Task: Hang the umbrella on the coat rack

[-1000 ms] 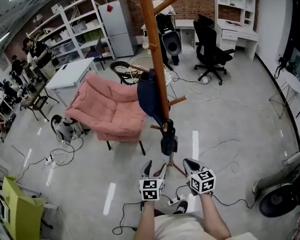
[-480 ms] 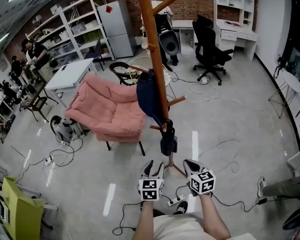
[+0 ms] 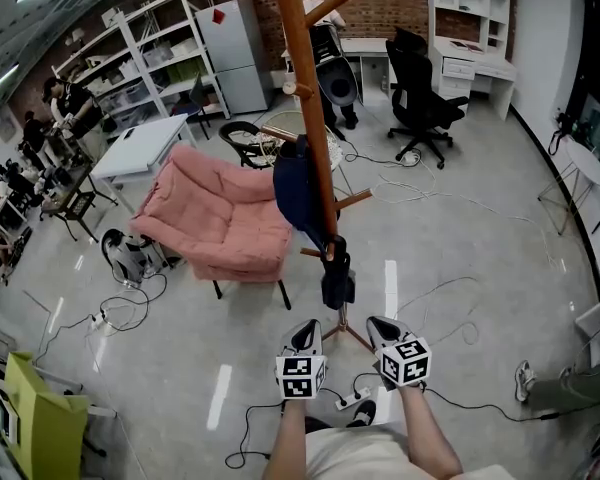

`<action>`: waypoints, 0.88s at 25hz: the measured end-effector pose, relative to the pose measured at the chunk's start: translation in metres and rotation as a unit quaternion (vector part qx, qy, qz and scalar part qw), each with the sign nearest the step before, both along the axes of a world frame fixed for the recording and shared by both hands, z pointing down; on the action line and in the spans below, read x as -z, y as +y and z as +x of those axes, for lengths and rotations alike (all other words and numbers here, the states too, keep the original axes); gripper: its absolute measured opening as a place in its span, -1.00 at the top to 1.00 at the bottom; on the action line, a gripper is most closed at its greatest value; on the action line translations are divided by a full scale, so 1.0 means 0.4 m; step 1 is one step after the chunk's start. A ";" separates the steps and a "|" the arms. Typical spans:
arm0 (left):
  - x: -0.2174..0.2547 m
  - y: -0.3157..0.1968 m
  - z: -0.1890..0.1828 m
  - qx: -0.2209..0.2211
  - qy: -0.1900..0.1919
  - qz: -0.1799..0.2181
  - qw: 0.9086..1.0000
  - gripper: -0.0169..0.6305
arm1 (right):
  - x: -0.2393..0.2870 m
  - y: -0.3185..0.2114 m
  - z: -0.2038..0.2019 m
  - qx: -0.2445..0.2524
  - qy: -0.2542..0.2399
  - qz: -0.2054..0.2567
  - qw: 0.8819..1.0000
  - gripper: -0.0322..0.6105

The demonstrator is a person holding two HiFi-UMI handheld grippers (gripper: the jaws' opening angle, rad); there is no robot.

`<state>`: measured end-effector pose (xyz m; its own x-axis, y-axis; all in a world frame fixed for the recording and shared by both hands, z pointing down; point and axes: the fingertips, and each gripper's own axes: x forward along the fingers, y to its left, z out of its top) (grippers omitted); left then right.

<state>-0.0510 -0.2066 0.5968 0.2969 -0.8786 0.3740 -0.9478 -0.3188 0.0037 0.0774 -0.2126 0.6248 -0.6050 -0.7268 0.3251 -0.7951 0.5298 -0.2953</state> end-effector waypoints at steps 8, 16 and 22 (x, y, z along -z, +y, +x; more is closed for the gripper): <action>0.010 0.001 -0.002 -0.007 0.005 -0.002 1.000 0.92 | -0.004 0.001 -0.002 0.001 -0.004 -0.003 1.000 0.89; -0.010 -0.003 -0.004 0.002 0.004 -0.014 1.000 0.92 | -0.010 -0.010 0.016 -0.007 -0.006 -0.008 1.000 0.89; -0.019 -0.004 -0.001 0.001 0.003 -0.020 1.000 0.92 | -0.012 -0.009 0.019 -0.004 -0.006 -0.009 1.000 0.89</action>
<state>-0.0514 -0.2082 0.6045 0.2970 -0.8636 0.4074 -0.9485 -0.3160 0.0215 0.0849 -0.2164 0.6297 -0.6035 -0.7255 0.3308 -0.7954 0.5187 -0.3136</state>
